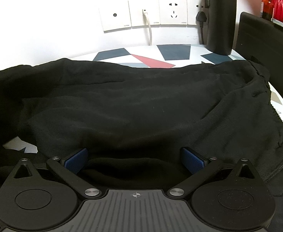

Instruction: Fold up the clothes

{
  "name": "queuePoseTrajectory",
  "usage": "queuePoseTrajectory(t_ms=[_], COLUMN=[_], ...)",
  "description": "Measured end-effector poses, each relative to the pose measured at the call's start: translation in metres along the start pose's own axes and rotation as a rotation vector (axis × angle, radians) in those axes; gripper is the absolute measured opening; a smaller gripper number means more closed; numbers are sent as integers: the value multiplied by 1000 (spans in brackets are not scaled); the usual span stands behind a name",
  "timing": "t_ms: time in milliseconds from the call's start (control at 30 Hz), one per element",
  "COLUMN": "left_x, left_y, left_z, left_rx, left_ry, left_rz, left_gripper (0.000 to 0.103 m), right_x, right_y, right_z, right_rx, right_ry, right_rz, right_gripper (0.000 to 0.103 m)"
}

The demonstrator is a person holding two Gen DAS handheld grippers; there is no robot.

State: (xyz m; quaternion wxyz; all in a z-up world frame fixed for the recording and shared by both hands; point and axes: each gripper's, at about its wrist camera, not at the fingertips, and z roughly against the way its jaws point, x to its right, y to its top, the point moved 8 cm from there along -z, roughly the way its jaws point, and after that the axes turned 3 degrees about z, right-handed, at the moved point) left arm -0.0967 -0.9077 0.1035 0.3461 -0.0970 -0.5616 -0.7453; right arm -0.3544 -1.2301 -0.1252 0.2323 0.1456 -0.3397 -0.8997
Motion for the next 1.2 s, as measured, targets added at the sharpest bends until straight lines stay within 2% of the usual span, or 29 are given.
queuePoseTrajectory(t_ms=[233,333,433,567,700,800,867,933,967,1033,1200], left_x=[-63,-74,-90,-116,-147,-169,-183,-198,-205,-220,-258], left_y=[-8,-8,5,44,80,72,67,61,59,53,40], left_z=[-22,-34,-52,-87,-134,-151,-162,-173,-179,-189,-215], left_rx=[18,24,46,102,151,84,39,-6,-29,-74,-186], left_ry=[117,116,110,134,167,171,174,176,178,180,186], left_rz=[204,219,245,223,165,128,103,77,65,40,-24], left_gripper=[7,7,7,7,7,8,15,35,39,55,58], right_x=[1,0,0,1,-13,-24,-34,-45,-51,-67,-107], right_y=[0,0,2,17,39,48,45,41,39,35,27], right_z=[0,-1,-1,0,11,17,15,16,17,21,7], right_rx=[3,5,-10,-61,-16,1,-13,-14,-7,8,-12], right_ry=[4,2,-7,-28,-48,-72,-102,-119,-120,-113,-105], right_rz=[11,14,14,-36,-39,-22,16,58,81,134,257], right_gripper=[102,102,102,100,101,101,101,101,101,101,102])
